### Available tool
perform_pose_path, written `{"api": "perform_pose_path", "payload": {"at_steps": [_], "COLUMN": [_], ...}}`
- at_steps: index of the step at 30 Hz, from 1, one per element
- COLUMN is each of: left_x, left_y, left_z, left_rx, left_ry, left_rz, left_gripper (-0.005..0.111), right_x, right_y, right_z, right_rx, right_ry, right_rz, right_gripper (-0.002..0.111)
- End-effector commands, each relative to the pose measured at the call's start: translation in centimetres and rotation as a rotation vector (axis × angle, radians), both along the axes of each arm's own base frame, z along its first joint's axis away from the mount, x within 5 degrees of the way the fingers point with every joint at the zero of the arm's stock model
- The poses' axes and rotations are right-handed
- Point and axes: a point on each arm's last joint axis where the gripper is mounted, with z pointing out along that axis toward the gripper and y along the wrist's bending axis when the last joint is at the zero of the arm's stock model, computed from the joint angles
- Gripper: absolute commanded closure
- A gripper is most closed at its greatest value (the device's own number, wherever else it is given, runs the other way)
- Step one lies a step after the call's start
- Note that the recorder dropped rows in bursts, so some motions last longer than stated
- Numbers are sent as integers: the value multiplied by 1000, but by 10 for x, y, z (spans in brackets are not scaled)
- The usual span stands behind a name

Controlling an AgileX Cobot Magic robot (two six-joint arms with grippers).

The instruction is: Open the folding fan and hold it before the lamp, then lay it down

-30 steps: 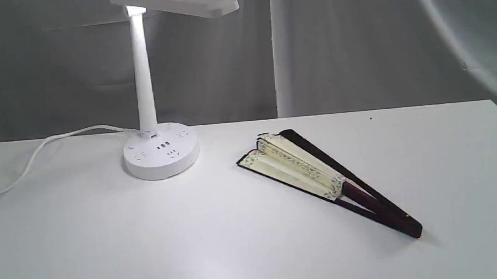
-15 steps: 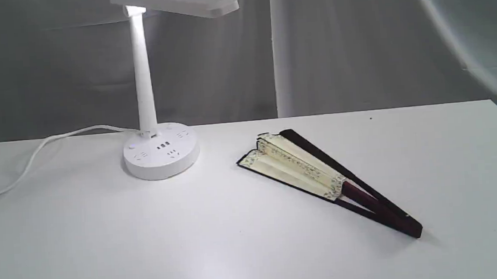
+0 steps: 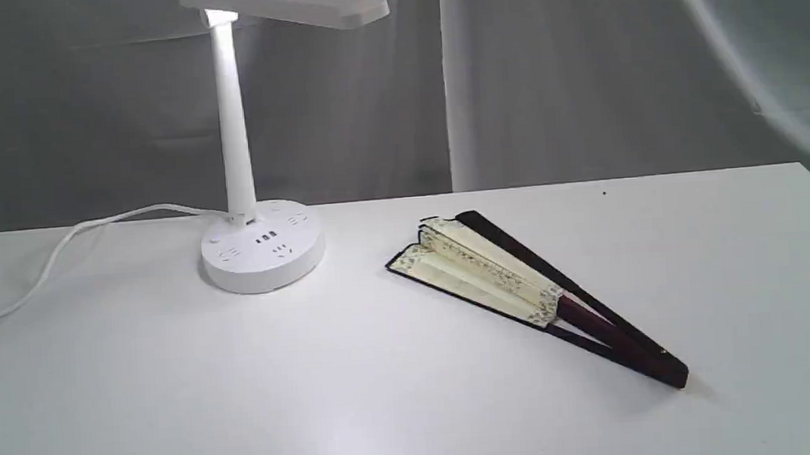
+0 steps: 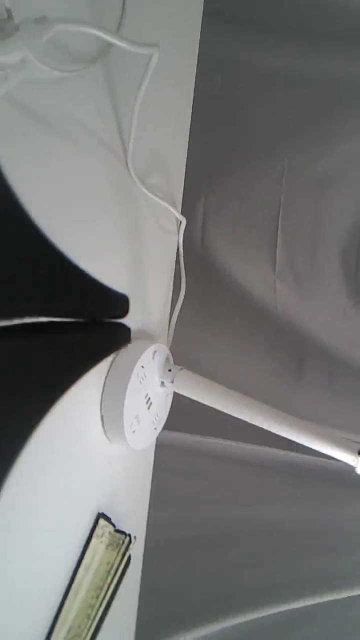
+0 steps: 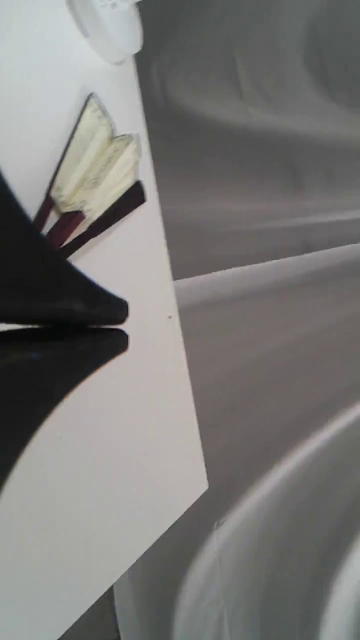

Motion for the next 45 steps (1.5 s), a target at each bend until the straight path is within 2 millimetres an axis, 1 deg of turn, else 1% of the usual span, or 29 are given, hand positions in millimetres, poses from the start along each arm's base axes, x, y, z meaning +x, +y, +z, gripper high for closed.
{"api": "perform_pose_path", "payload": {"at_steps": [1, 6, 11, 17, 22, 24, 29, 30, 32, 36, 40, 45], "left_x": [0, 0, 0, 0, -5, -7, -16, -20, -25, -38, -51, -60], "left_y": [0, 0, 0, 0, -1, -1, -2, -2, -2, -3, -2, -2], "left_z": [1, 1, 1, 0, 26, 33, 55, 63, 73, 93, 103, 111], "left_rx": [-103, -162, -165, -193, -220, -238, -275, -273, -235, -92, -58, -57], "left_ry": [-20, -19, -19, 3, -50, -40, -7, -12, -1, 13, 81, 118], "left_rz": [-3, -2, -2, 2, -7, -9, -20, -23, -26, -37, -33, -35], "left_gripper": [107, 107, 107, 107, 107, 107, 107, 107, 107, 107, 107, 107], "right_x": [0, 0, 0, -5, -10, -12, -13, -13, -13, -13, -13, -13], "right_y": [-1, -1, -1, 0, 1, 2, 2, 2, 3, 3, 5, 5], "right_z": [9, 10, 10, 33, 51, 56, 57, 57, 57, 56, 55, 54], "right_rx": [65, 74, 82, 80, 65, 62, 66, 66, 72, 82, 146, 150], "right_ry": [-108, -124, -114, -144, -157, -146, -134, -134, -132, -128, -107, -104], "right_rz": [-10, -13, -11, 1, 12, 18, 22, 22, 24, 27, 45, 47], "right_gripper": [108, 108, 108, 108, 108, 108, 108, 108, 108, 108, 108, 108]}}
